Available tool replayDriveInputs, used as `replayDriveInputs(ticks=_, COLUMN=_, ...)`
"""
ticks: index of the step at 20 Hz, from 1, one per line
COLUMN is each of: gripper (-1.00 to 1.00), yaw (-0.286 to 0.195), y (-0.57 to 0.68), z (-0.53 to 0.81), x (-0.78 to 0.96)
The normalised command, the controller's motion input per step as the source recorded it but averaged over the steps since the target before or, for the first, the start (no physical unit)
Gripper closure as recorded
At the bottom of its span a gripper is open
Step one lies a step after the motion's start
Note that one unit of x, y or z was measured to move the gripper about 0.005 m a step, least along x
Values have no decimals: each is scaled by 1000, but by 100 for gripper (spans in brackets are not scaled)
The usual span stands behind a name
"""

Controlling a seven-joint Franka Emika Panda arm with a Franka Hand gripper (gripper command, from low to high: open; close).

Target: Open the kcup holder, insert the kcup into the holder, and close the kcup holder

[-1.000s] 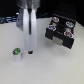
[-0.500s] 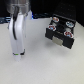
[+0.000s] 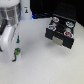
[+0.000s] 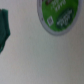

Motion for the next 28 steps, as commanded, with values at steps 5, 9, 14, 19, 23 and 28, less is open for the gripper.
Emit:
replayDriveInputs(ticks=5, gripper=-100, yaw=-37, y=69, z=-54, x=-112)
replayDriveInputs(ticks=9, gripper=-100, yaw=0, y=264, z=0, x=-505)
replayDriveInputs(ticks=14, gripper=-100, yaw=2, y=130, z=-93, x=-301)
replayDriveInputs(ticks=19, gripper=-100, yaw=-135, y=-1, z=-175, x=4)
replayDriveInputs(ticks=23, gripper=-100, yaw=-193, y=-17, z=-167, x=100)
replayDriveInputs(ticks=28, gripper=-100, yaw=-197, y=9, z=-119, x=154)
